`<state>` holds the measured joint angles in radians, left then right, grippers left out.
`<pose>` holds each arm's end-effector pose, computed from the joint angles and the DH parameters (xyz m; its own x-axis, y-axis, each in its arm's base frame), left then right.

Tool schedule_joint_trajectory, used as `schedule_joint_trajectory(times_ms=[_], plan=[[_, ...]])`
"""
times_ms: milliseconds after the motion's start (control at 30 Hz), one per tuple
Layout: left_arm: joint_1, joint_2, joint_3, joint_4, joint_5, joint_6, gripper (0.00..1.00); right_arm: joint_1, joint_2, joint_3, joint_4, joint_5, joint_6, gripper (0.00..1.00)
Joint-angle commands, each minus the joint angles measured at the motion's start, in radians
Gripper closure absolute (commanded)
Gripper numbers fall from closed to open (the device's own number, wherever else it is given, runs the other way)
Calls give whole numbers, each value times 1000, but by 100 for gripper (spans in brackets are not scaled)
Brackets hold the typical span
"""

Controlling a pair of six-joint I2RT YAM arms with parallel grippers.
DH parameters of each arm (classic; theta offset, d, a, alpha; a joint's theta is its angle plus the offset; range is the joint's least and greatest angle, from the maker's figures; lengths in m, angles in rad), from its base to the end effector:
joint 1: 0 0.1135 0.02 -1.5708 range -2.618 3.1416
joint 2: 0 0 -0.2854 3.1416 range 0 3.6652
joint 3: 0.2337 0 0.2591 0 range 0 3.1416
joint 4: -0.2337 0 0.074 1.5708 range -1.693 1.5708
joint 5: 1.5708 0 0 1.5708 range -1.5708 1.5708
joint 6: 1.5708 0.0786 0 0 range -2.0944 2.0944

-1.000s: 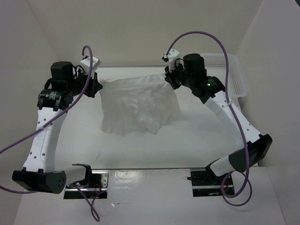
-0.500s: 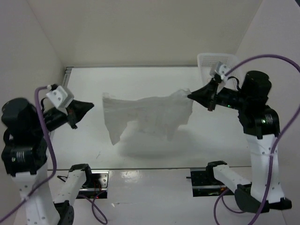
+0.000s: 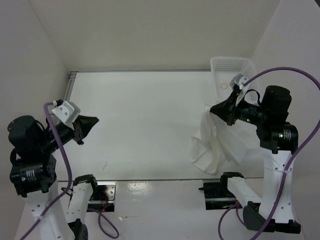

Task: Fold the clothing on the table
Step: Flatten the skirt out

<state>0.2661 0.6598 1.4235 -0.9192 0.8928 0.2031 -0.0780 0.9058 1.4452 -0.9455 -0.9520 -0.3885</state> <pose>0.0710 -0.0441 0.4870 -0.0299 0.1230 -0.9920 0.5957 0.7991 0.0811 0.1438 0.0530 0.4718 -0.0990 -0.2126 -0.9721 -0.7978 0.6008 -0.0502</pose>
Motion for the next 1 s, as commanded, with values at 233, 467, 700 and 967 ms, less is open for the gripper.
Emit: schedule_joint_trajectory(times_ms=[233,467,700,967], plan=[[-14,250,-208,101,104,9,30,-8,171,-12,154,48,106,100],[-111,405,-232,207,-55,9,11,35,318,17,223,195,165,100],[-205,552,-199,220,-162,5,1,222,528,121,232,500,185,100],[-318,682,-167,229,-330,-5,1,452,881,366,232,841,255,100]])
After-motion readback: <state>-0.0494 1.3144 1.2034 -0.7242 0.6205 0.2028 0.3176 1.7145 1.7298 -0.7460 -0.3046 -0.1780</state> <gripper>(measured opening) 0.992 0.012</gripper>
